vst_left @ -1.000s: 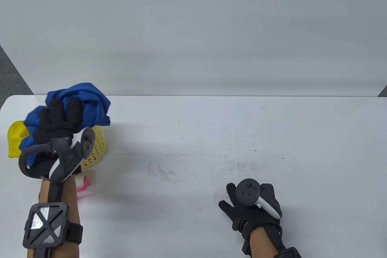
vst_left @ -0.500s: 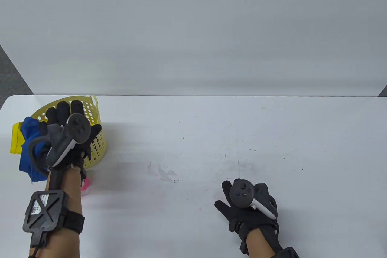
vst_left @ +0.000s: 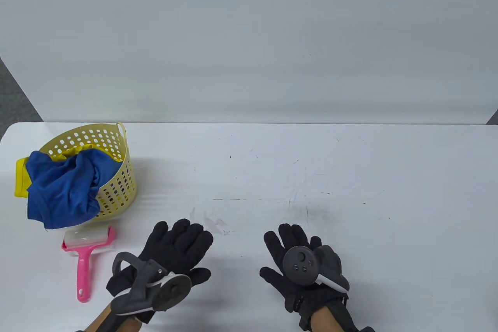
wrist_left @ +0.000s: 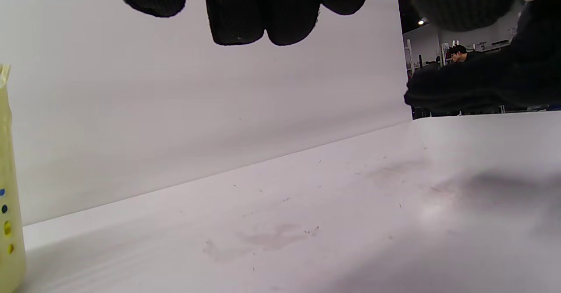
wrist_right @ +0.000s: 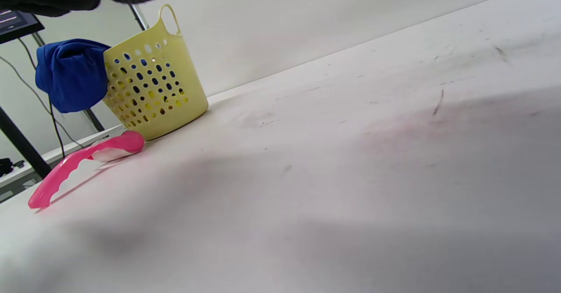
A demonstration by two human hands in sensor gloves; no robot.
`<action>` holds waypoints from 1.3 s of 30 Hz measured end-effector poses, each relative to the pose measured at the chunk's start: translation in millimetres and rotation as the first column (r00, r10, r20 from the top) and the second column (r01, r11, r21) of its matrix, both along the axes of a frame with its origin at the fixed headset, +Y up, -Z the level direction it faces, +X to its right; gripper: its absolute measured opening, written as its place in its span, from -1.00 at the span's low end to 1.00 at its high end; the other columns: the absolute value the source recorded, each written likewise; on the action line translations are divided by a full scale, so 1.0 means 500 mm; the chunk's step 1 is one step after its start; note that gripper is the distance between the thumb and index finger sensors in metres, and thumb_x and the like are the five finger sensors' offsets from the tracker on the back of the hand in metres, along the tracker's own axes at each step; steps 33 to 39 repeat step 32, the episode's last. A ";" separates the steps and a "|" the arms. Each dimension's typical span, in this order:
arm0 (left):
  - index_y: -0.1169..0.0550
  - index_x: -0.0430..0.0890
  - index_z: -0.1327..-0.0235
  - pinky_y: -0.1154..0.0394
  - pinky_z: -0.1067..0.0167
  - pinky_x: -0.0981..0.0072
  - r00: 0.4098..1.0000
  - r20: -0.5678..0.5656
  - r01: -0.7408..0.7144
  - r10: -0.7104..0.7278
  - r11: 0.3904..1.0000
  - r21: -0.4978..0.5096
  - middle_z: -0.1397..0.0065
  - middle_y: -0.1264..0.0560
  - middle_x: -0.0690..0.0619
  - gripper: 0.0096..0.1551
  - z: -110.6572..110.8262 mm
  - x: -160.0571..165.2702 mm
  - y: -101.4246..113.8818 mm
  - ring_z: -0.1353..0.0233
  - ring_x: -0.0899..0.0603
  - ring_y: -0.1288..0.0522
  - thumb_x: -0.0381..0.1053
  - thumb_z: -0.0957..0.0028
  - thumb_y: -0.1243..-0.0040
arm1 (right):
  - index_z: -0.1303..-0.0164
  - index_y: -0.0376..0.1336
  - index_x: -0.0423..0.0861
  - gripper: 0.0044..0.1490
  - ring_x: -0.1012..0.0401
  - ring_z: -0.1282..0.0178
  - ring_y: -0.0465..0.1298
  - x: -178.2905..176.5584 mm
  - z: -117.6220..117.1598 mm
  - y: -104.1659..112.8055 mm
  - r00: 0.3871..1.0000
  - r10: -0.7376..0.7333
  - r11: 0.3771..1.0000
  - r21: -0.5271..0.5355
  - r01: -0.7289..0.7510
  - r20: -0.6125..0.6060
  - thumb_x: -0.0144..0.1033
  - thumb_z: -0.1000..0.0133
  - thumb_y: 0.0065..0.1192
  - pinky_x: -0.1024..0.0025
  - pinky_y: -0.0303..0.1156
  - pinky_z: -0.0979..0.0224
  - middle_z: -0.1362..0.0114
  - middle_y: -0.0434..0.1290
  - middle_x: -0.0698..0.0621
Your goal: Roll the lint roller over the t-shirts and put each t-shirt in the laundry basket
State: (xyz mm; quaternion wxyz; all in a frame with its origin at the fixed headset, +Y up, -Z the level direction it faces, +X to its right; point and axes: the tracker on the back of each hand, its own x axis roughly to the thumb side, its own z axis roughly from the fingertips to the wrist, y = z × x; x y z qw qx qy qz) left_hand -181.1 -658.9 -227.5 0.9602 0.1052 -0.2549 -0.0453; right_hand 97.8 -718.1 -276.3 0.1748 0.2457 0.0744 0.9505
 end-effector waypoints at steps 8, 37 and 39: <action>-0.03 0.15 -0.61 -0.18 -0.53 -0.38 0.993 -0.115 0.002 -0.030 0.971 -0.238 -0.72 -0.19 -0.02 0.01 -0.074 -0.055 -0.148 -0.71 -0.31 -0.23 0.48 0.05 -0.04 | -0.51 -0.25 -0.02 -0.05 -0.36 -0.57 -0.22 -0.024 -0.019 -0.061 0.983 0.179 0.984 0.035 -0.177 -0.039 0.16 -0.05 -0.07 -0.54 -0.25 -0.34 -0.63 -0.27 -0.31; -0.07 0.16 -0.60 -0.15 -0.54 -0.38 0.984 -0.096 -0.173 0.152 0.945 -0.278 -0.71 -0.18 -0.03 -0.04 -0.085 -0.096 -0.151 -0.71 -0.32 -0.21 0.47 0.01 -0.06 | -0.42 0.11 -0.07 -0.19 -0.28 -0.55 0.16 -0.014 -0.030 -0.081 0.991 0.103 0.985 0.151 -0.089 -0.085 0.11 -0.02 0.02 -0.46 -0.07 -0.37 -0.59 0.16 -0.24; -0.07 0.16 -0.60 -0.15 -0.54 -0.38 0.984 -0.096 -0.173 0.152 0.945 -0.278 -0.71 -0.18 -0.03 -0.04 -0.085 -0.096 -0.151 -0.71 -0.32 -0.21 0.47 0.01 -0.06 | -0.42 0.11 -0.07 -0.19 -0.28 -0.55 0.16 -0.014 -0.030 -0.081 0.991 0.103 0.985 0.151 -0.089 -0.085 0.11 -0.02 0.02 -0.46 -0.07 -0.37 -0.59 0.16 -0.24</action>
